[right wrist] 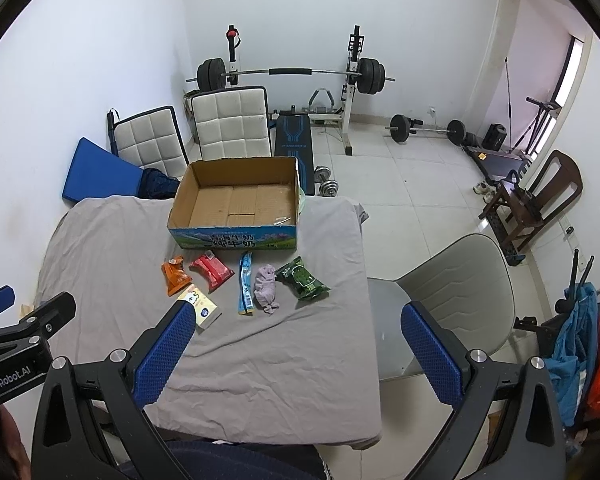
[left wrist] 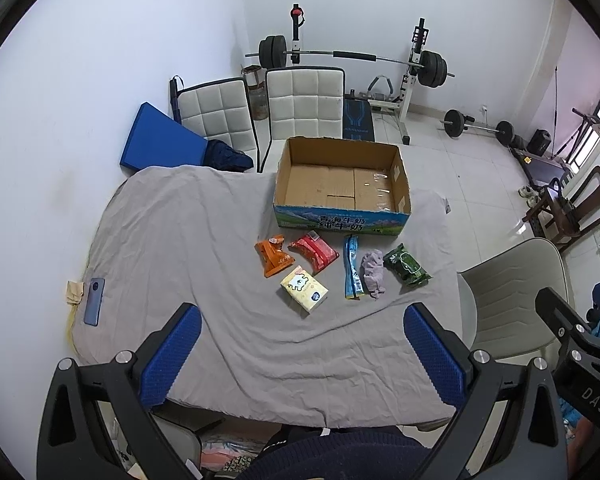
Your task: Organize soft objects
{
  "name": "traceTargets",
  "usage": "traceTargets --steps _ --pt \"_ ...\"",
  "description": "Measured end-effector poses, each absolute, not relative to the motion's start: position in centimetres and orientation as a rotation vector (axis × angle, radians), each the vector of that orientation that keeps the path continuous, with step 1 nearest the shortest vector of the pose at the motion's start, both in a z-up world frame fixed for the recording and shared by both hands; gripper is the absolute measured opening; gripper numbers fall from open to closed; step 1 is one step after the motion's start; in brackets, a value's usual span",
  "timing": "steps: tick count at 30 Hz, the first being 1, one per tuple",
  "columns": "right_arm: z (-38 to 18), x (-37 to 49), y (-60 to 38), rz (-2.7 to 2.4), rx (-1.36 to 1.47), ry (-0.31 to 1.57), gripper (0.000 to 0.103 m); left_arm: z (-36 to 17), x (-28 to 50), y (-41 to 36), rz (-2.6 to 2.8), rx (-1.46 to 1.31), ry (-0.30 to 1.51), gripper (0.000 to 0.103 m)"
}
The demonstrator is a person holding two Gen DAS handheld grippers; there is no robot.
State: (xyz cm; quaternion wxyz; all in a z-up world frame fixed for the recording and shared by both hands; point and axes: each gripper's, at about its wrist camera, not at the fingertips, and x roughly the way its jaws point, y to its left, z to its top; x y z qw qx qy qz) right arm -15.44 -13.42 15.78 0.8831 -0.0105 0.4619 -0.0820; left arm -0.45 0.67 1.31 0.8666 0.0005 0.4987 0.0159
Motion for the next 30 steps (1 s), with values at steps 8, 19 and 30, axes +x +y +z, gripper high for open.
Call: traceTargets --steps 8,19,30 --pt "15.9 -15.4 -13.4 -0.184 -0.014 0.95 0.103 1.6 -0.5 0.4 0.045 0.013 1.005 0.103" --pt "15.5 -15.5 -13.6 -0.192 -0.014 0.928 0.103 1.2 -0.4 0.1 0.04 0.013 1.009 0.103" --pt "15.6 -15.7 -13.4 -0.188 -0.018 0.916 0.103 1.1 -0.5 -0.4 0.033 0.02 1.012 0.103"
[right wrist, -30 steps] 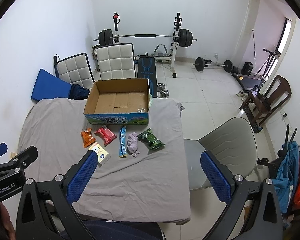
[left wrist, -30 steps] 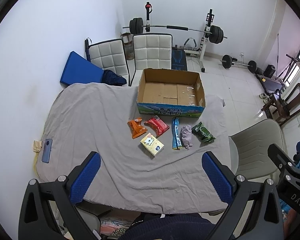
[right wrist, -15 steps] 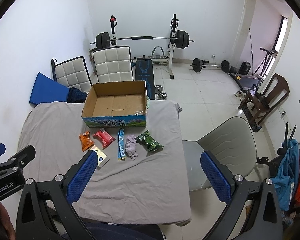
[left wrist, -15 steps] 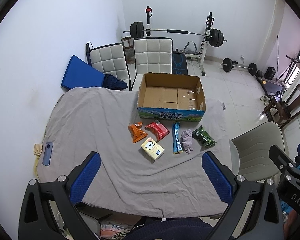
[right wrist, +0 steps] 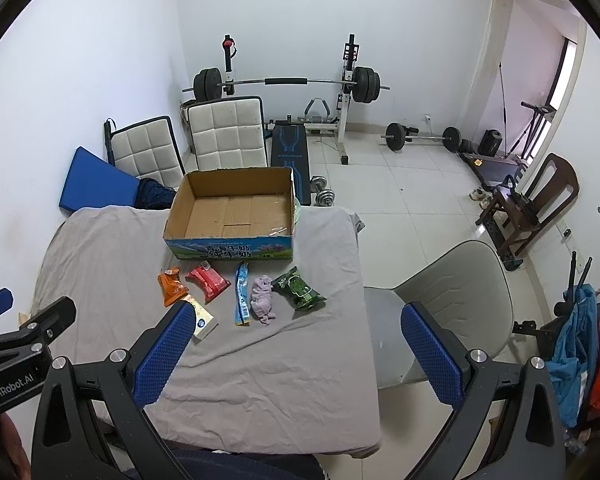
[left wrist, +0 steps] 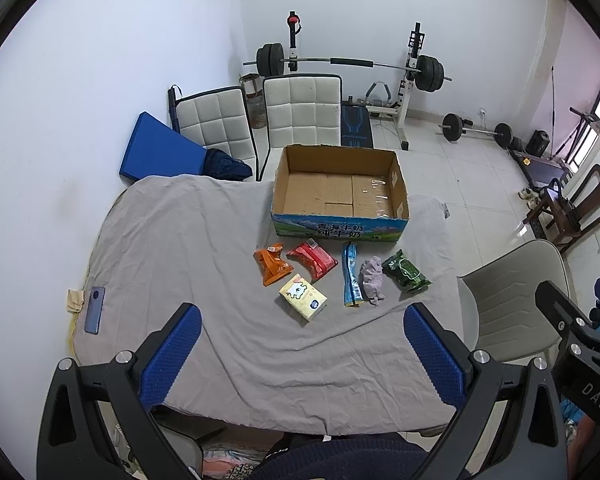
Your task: Organize soft objects
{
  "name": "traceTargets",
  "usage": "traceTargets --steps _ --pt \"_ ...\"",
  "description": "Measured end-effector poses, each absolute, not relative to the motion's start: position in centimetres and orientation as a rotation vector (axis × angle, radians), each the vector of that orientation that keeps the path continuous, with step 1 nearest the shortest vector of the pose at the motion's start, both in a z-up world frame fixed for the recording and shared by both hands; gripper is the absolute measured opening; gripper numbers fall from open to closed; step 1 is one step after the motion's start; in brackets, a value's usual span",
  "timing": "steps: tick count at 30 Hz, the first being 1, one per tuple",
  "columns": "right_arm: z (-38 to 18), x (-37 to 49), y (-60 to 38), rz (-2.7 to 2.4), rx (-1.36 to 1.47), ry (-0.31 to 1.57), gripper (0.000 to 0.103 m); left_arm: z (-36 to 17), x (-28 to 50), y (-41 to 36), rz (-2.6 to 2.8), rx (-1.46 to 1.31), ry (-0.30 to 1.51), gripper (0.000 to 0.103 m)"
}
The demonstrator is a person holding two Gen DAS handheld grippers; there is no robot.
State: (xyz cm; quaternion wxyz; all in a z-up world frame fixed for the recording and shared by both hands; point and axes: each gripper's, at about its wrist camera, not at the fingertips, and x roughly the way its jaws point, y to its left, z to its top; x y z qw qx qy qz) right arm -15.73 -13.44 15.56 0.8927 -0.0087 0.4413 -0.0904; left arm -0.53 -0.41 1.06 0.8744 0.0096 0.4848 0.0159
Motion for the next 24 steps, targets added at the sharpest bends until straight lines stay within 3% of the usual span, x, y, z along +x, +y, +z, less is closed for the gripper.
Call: traceTargets --steps 24 --pt "15.71 -16.21 -13.6 -0.195 -0.018 0.893 0.103 1.05 -0.5 -0.74 0.035 0.018 1.002 0.103"
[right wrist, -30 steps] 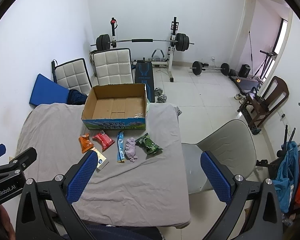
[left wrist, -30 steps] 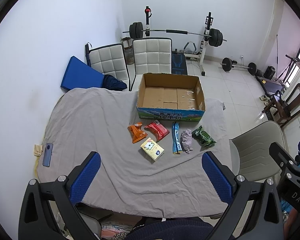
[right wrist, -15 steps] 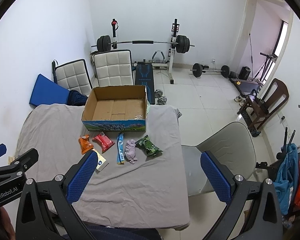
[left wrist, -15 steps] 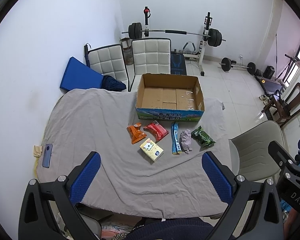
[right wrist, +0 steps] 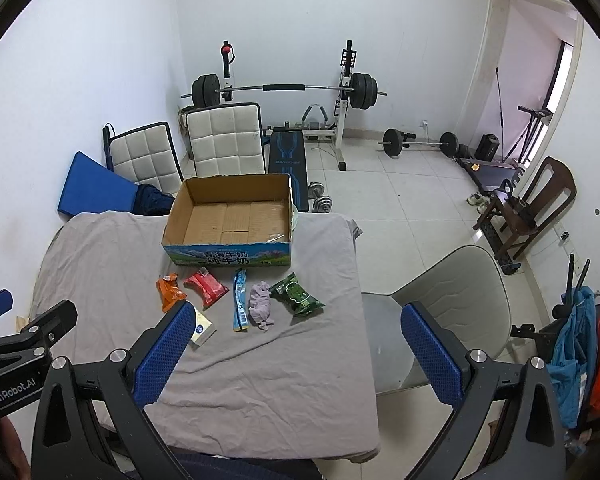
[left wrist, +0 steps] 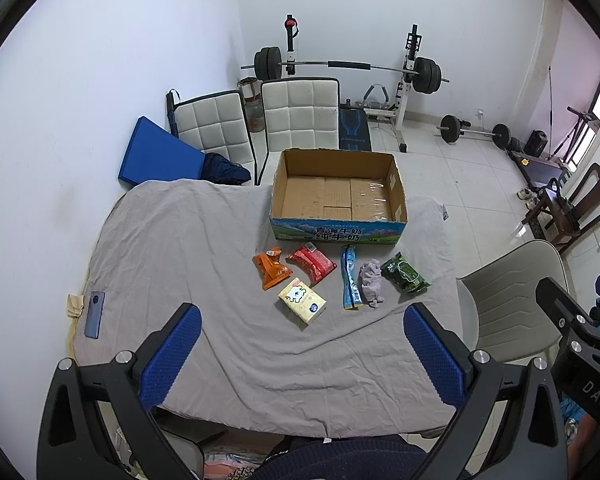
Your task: Organize soft objects
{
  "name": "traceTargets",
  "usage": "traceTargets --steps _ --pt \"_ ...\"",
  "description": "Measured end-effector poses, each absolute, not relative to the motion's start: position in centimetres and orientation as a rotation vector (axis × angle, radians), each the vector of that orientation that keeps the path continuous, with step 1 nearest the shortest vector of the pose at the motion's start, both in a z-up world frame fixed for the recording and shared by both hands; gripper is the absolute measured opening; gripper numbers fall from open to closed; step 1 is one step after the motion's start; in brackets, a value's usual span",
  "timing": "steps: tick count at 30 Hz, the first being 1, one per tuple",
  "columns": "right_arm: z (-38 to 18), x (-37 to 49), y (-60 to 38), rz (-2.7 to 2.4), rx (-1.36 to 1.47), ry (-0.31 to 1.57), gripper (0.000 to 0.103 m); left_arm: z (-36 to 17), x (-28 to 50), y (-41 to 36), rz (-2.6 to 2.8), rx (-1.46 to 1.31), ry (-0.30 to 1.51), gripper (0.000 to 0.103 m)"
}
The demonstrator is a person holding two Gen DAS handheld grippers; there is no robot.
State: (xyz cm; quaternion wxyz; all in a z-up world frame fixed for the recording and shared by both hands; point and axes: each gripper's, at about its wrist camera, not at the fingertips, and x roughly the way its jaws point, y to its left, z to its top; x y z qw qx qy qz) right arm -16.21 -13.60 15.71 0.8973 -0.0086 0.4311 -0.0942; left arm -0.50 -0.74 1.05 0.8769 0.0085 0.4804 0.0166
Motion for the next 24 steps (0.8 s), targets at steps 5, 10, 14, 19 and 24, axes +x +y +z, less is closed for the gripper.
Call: traceTargets --steps 5,10,14,19,24 --pt "14.2 -14.3 -14.5 -0.2 -0.011 0.909 0.103 0.4 1.3 -0.8 0.034 0.023 0.995 0.103" --pt "9.2 -8.8 -16.4 -0.198 0.008 0.988 0.103 -3.8 7.0 0.8 0.078 -0.013 1.067 0.103" --pt "3.1 -3.5 -17.7 -0.22 -0.02 1.067 0.103 -9.3 11.5 2.2 0.093 -0.04 1.179 0.103" --pt "-7.2 3.2 -19.9 -0.211 -0.061 1.213 0.103 -18.2 15.6 3.0 0.148 -0.045 1.338 0.103" --pt "-16.9 8.3 -21.2 -0.192 -0.111 1.352 0.103 -27.6 17.3 3.4 0.158 -0.128 1.489 0.103"
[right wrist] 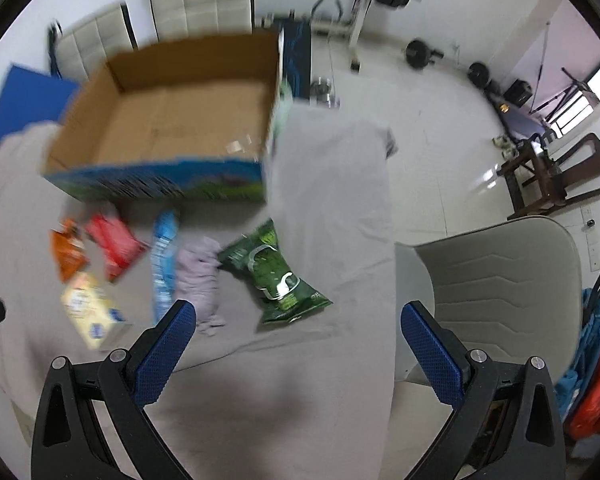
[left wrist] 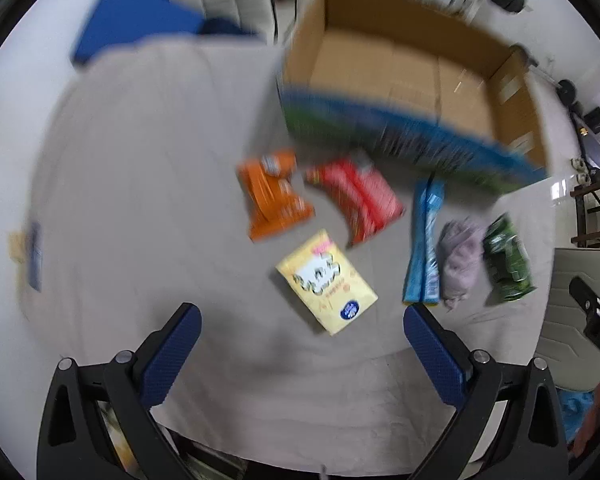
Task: Organize soft objects
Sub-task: 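Grasp the yellow tissue pack with the left tool while the right tool grasps the green bag, then carry both items into the cardboard box and open both tools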
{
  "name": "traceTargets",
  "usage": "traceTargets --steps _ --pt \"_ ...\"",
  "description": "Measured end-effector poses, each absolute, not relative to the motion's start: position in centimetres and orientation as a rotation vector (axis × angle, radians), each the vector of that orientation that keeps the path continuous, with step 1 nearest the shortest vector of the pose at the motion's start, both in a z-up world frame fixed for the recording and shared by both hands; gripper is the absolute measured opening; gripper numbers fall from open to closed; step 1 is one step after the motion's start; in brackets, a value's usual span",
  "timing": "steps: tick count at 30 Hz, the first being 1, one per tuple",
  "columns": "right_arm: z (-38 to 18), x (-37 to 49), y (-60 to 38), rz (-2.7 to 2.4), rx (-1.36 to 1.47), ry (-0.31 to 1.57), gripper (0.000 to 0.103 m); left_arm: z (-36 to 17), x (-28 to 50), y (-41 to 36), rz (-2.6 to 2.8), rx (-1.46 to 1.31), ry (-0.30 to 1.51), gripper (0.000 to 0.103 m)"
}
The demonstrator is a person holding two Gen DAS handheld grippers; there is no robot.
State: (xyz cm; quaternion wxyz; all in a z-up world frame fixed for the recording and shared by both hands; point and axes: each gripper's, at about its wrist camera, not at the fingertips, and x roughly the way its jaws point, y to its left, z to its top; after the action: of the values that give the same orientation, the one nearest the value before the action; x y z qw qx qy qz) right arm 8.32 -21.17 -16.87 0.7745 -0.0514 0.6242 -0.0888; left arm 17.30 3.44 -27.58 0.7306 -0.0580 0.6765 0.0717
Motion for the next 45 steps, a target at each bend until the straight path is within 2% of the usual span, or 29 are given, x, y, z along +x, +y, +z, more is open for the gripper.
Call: traceTargets --steps 5,10,13,15,16,17,18,19,22,25,27,32,37,39,45 --pt "-24.9 11.6 -22.1 -0.163 -0.168 1.466 0.103 -35.2 18.2 3.9 0.174 -0.268 1.634 0.103" --pt "-30.0 13.0 -21.9 -0.091 -0.2 1.555 0.101 -39.2 18.6 5.4 0.188 -0.483 1.697 0.103" --pt "-32.2 13.5 -21.9 -0.068 -0.196 1.603 0.095 -40.7 18.8 6.1 0.194 -0.57 1.705 0.103" --pt "-33.5 13.7 -22.1 -0.064 -0.185 1.626 0.086 -41.7 18.7 6.4 0.207 -0.605 1.714 0.098" --pt "-34.1 13.7 -22.4 -0.07 -0.17 1.642 0.073 -42.0 18.7 6.5 0.21 -0.612 1.711 0.092" --pt "-34.8 13.7 -22.7 -0.08 -0.148 1.664 0.067 -42.3 18.7 6.5 0.209 -0.612 1.709 0.082" --pt "-35.2 13.5 -23.2 -0.084 -0.109 1.679 0.066 -42.8 18.5 6.4 0.211 -0.592 1.711 0.074" --pt "-35.4 13.4 -23.5 -0.093 -0.075 1.694 0.063 -42.9 18.5 6.1 0.198 -0.566 1.714 0.07" --pt "-35.9 12.2 -24.6 -0.132 0.018 1.759 0.057 -42.6 18.2 3.7 0.129 -0.337 1.696 0.067" --pt "-36.4 10.3 -24.7 -0.13 0.092 1.816 0.055 -42.2 17.6 -0.2 0.035 -0.008 1.671 0.066" --pt "-36.4 9.5 -24.2 -0.133 0.066 1.804 0.056 -43.1 17.1 -1.7 0.003 0.077 1.698 0.066" --pt "-35.8 9.1 -23.5 -0.147 -0.011 1.727 0.062 -45.4 16.8 -1.7 0.028 0.041 1.694 0.066" --pt "-36.0 10.6 -24.1 -0.159 0.0 1.702 0.061 -48.0 15.6 0.3 0.027 -0.017 1.673 0.061" --pt "-35.8 10.8 -24.4 -0.145 0.024 1.692 0.045 -47.7 13.9 0.3 0.029 -0.012 1.647 0.061" --pt "-35.2 9.3 -24.4 -0.183 0.03 1.676 0.04 -43.3 11.0 -0.8 0.041 0.009 1.569 0.061"
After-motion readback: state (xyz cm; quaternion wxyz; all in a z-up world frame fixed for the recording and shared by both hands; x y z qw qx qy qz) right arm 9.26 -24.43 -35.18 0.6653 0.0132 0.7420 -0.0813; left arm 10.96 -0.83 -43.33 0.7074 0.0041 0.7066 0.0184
